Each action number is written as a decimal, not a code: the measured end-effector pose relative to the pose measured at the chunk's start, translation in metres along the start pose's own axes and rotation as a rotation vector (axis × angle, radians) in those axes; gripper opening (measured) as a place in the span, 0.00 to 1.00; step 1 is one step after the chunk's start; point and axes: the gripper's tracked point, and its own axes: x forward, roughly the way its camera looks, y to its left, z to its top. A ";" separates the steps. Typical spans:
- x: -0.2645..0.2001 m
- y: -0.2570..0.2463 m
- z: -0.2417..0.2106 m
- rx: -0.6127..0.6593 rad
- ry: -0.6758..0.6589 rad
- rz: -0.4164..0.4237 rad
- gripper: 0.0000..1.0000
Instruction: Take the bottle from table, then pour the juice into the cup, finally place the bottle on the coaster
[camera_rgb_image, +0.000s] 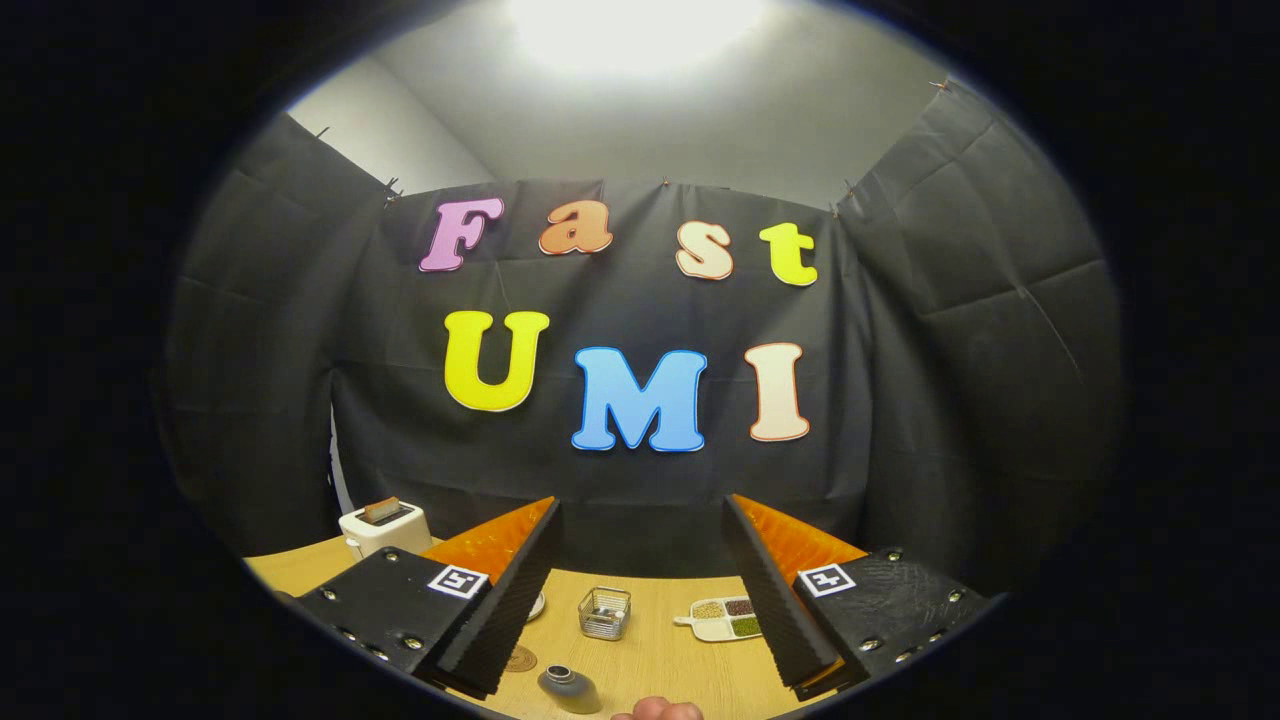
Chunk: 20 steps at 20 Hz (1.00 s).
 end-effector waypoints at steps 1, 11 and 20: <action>-0.001 0.004 -0.005 0.005 -0.004 0.011 0.97; -0.023 0.040 -0.125 0.023 0.078 0.111 0.97; -0.024 0.077 -0.230 -0.006 0.192 0.139 0.97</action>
